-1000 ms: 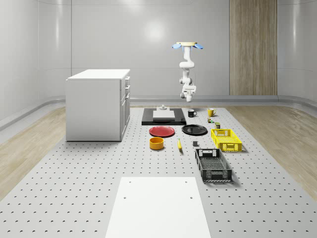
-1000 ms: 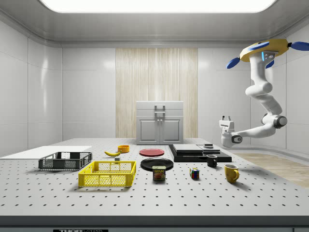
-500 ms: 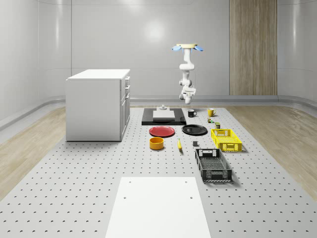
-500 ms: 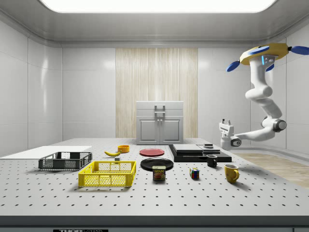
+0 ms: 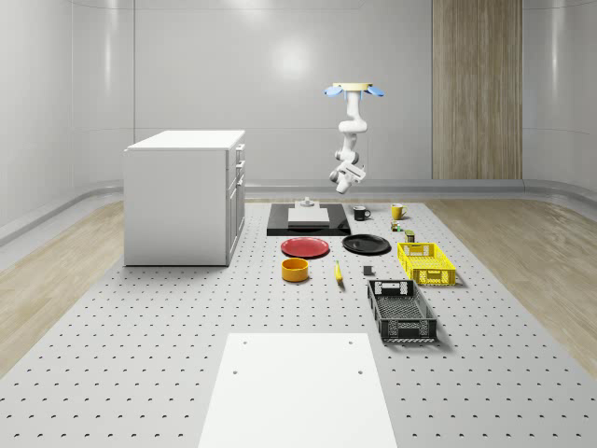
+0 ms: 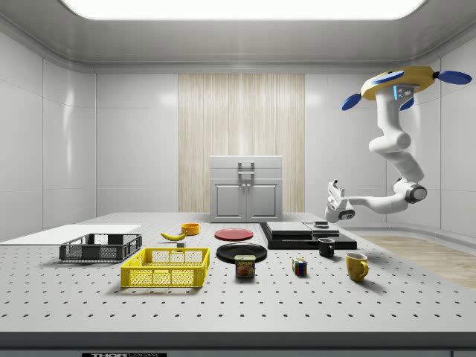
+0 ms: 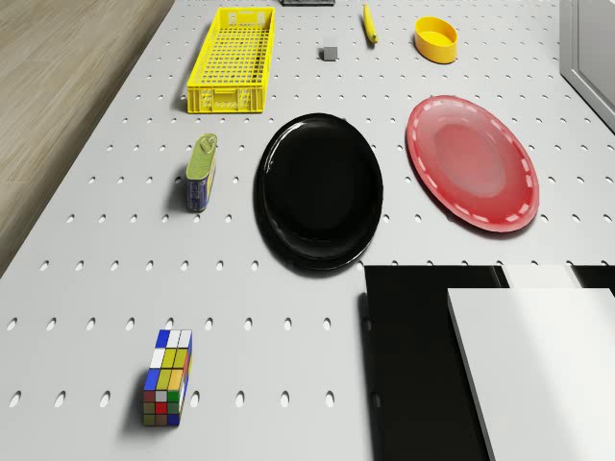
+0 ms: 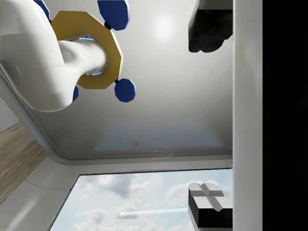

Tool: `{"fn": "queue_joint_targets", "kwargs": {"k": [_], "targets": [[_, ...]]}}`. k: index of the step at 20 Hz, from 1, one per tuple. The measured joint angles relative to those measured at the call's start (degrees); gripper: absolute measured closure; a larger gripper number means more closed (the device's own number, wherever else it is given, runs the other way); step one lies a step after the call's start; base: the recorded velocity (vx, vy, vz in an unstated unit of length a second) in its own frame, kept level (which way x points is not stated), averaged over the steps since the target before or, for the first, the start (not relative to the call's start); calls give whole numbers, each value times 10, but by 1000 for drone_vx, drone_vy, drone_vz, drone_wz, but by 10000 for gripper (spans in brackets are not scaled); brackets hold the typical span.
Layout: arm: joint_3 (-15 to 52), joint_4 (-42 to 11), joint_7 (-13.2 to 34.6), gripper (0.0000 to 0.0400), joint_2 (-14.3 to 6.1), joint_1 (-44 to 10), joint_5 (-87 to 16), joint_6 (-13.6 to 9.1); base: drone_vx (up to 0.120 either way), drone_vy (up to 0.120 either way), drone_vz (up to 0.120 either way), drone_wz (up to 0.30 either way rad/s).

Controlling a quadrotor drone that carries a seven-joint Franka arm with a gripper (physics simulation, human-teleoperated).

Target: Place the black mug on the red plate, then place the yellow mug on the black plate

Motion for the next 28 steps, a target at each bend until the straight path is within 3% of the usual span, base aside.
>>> {"fn": "queue_joint_targets", "kwargs": {"k": [3, 7, 10, 13, 17, 20, 24, 28], "targets": [[97, -63, 29, 0, -14, -36, -149, 7, 120, 0, -93, 0], [243, -203, 100, 0, -45, -111, -403, 10, 120, 0, -80, 0], [336, -306, 176, 0, -70, -193, -586, -12, 120, 0, -120, 0], [404, -372, 249, 0, -93, -287, -719, -51, 120, -120, -120, 0], [462, -412, 321, 0, -120, -391, -815, -100, 80, -70, -120, 0], [487, -423, 356, 0, -138, -444, -848, -122, 0, 0, -120, 0], [508, -428, 384, 0, -158, -486, -866, -136, 0, 0, -120, 0], [521, -430, 401, 0, -174, -510, -870, -138, 0, -120, -120, 0]]}}
